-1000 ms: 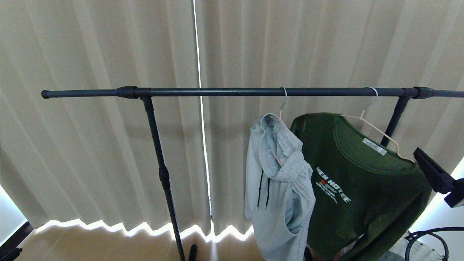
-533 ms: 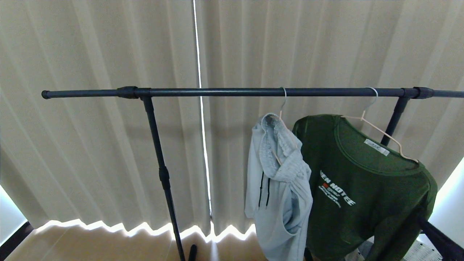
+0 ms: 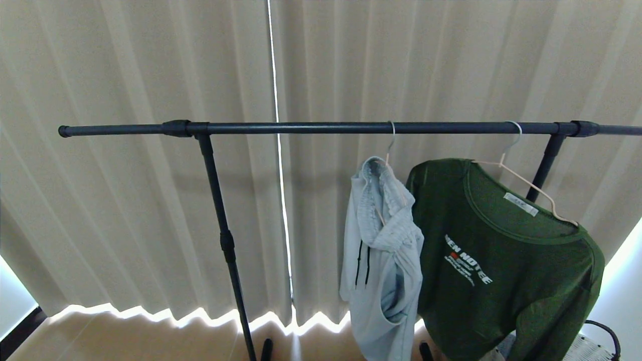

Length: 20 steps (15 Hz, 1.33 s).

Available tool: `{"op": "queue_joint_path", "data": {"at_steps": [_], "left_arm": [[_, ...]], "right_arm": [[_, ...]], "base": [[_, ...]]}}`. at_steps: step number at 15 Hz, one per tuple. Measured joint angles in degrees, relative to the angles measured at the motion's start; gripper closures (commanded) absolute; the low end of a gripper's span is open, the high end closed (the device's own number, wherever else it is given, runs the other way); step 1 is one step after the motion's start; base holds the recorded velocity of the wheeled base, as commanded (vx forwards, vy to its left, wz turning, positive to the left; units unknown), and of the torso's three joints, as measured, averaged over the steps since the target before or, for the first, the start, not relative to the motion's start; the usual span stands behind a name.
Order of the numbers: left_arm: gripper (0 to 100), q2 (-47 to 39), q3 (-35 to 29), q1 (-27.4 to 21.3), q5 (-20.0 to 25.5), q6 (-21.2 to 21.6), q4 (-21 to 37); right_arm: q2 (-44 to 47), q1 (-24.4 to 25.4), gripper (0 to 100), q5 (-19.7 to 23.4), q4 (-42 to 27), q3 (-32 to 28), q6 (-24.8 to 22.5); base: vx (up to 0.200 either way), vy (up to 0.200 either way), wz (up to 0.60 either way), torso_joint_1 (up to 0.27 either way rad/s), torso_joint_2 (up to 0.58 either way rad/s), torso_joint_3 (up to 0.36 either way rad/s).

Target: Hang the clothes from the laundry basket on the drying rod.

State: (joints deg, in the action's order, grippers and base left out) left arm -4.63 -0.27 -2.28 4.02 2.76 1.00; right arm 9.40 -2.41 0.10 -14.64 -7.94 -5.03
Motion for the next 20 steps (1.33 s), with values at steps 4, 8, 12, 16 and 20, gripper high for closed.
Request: {"op": "queue_joint_path", "data": {"at_steps": [4,8,12,16,20], "left_arm": [[0,3.43,0.00,2.28,-3.58,-2.44,-0.07],[0,4.36,0.00,2.58,-3.71,-2.51,-0.07],[0,4.45,0.00,2.55,-3.69,-2.49,-0.07],[0,4.47,0.02,2.55,-3.67,-2.49,-0.07],[0,4.50,0.00,2.55,-3.69,-2.49,-0.07]], "right_arm": [[-5.55,1.12,0,-1.00,-0.11,-0.11,4.79],[-8.66,2.17,0,-1.68,2.79,1.52,6.31],[-9.19,2.26,0,-1.49,7.20,4.14,6.38],[-9.29,2.32,0,-0.12,7.31,4.46,6.49],[-9.29,2.36,0,-0.12,7.29,4.50,6.53]], "base": [[0.000,0.000,0.00,0.000,0.00,0.000],[0.000,0.000,0.00,0.000,0.00,0.000],[0.000,0.000,0.00,0.000,0.00,0.000],[0.000,0.000,0.00,0.000,0.00,0.000],[0.000,0.000,0.00,0.000,0.00,0.000]]}}
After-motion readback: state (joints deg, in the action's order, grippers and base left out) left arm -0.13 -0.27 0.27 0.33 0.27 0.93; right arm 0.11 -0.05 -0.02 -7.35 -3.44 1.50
